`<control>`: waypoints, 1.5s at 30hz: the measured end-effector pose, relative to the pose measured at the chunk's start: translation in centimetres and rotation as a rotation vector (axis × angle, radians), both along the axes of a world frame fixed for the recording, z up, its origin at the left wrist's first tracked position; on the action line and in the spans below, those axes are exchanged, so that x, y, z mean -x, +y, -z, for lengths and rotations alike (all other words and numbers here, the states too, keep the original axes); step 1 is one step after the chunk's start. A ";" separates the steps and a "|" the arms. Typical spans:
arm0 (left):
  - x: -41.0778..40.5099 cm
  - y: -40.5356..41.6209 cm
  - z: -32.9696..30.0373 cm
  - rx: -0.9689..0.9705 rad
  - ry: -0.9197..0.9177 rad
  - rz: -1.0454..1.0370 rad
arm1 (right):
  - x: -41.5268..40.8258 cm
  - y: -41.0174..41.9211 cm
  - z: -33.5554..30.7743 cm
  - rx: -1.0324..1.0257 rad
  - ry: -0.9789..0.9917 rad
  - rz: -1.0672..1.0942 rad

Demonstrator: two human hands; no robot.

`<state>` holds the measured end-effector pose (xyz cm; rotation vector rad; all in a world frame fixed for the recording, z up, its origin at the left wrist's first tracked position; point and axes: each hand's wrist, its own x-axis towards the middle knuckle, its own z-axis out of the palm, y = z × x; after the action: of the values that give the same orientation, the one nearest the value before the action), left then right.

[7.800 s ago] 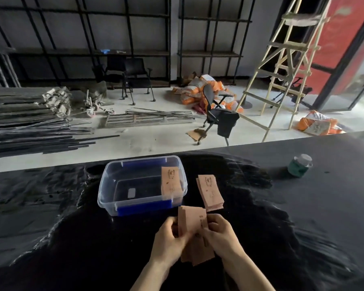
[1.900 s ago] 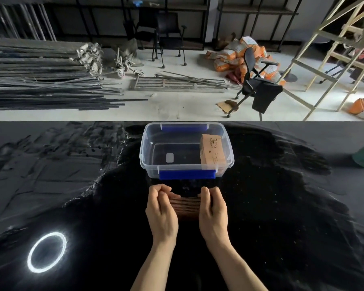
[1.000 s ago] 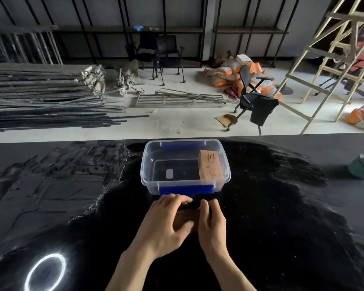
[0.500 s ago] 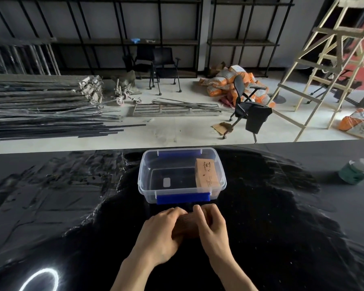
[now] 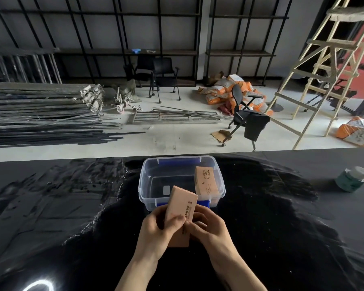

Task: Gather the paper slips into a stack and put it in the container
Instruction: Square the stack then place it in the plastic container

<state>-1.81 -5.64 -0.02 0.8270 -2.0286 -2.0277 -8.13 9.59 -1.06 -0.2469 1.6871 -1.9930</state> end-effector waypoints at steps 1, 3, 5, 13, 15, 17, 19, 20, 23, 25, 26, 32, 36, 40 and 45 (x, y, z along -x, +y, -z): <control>0.1 0.0 -0.1 -0.003 -0.006 0.003 | 0.0 -0.1 -0.1 0.001 -0.005 0.012; 0.1 -0.2 -0.3 -0.031 0.004 0.018 | 0.0 -0.1 -0.2 0.003 -0.013 0.030; 0.1 -0.4 -0.3 -0.055 0.019 0.031 | 0.1 -0.1 -0.3 -0.028 0.006 0.038; 0.4 -0.3 -0.7 -0.164 0.055 -0.089 | 1.3 0.1 -0.5 -0.466 0.639 0.178; 0.6 -0.6 -1.2 -0.173 0.077 -0.131 | 2.4 0.4 -0.7 -0.746 0.975 0.215; 0.8 -0.9 -1.8 -0.174 0.097 -0.169 | 3.6 0.3 -0.7 -0.951 1.130 0.099; 1.0 -1.1 -2.3 -0.170 0.108 -0.190 | 4.3 0.2 -0.6 -1.080 1.137 -0.050; 1.1 -1.1 -2.6 -0.171 0.114 -0.196 | 4.5 0.2 -0.3 -1.123 1.123 -0.110; 1.3 -1.2 -3.2 -0.168 0.126 -0.210 | 4.4 0.5 0.3 -1.176 1.122 -0.181; 1.4 -1.1 -3.6 -0.161 0.126 -0.214 | 4.3 0.7 0.4 -1.181 1.143 -0.182; 1.5 -1.0 -3.8 -0.157 0.128 -0.215 | 4.1 0.9 0.4 -1.185 1.152 -0.175; 1.8 -0.6 -4.6 -0.142 0.134 -0.225 | 1.6 2.4 0.0 -1.192 1.109 -0.220; 2.3 -0.1 -5.1 -0.116 0.104 -0.219 | -0.5 3.6 -0.1 -1.134 1.155 -0.154; 4.1 0.2 -5.4 -0.097 0.013 -0.219 | 2.1 6.1 -1.1 -1.023 1.021 0.105; 7.2 0.5 -4.9 -0.088 -0.120 -0.202 | 7.6 9.6 1.1 -1.272 0.722 0.195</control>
<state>-9.02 -5.15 4.86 1.1463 -1.8373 -2.0102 -15.73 19.17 -2.16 -0.3367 3.1284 -0.5624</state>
